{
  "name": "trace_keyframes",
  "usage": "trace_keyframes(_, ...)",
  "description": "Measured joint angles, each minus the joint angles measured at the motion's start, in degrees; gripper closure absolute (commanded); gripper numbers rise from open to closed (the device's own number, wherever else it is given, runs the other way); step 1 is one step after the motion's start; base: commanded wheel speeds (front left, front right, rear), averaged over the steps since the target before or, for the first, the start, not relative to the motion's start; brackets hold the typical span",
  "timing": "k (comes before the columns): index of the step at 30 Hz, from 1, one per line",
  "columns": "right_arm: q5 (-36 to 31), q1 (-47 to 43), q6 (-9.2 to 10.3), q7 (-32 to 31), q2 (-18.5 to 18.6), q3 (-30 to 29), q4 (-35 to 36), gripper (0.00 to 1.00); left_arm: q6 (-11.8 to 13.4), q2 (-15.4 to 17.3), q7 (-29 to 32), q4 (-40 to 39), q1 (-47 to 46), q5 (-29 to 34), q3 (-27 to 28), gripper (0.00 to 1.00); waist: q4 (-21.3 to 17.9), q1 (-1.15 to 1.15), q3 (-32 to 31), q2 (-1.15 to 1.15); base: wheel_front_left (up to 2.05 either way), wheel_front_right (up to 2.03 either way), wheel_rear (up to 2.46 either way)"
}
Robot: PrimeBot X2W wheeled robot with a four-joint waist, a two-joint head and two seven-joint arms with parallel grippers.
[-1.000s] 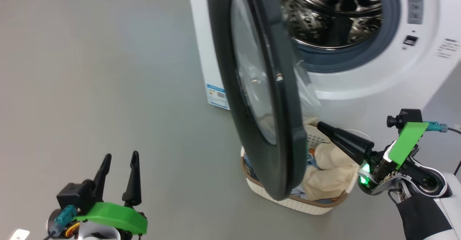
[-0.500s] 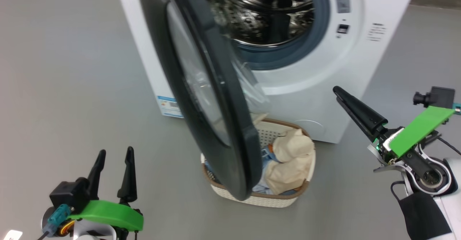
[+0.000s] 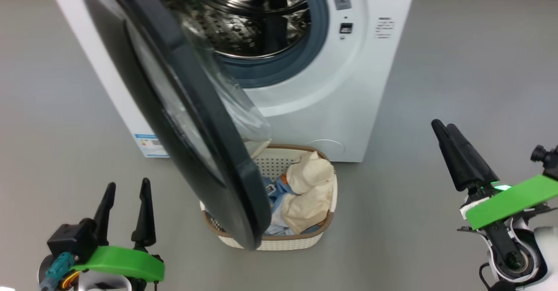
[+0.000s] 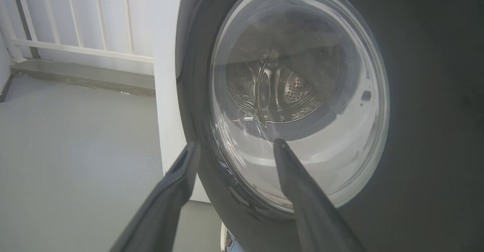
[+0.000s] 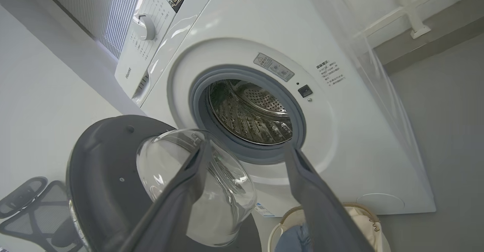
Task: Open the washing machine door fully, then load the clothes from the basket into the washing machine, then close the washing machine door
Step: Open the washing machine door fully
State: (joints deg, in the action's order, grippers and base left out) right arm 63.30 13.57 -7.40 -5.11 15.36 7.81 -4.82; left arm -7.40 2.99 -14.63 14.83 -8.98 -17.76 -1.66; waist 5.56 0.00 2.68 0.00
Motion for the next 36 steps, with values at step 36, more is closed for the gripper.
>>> trace_keyframes(36, -42.78, -3.53, -0.01, 19.42, -4.58, -4.5, -10.27, 0.0, 0.0, -0.37, 0.0, -2.77, 3.99, 2.42, 3.24, 0.0, -6.62, 0.0, -0.25, 0.0, 0.0, 0.0, 0.0)
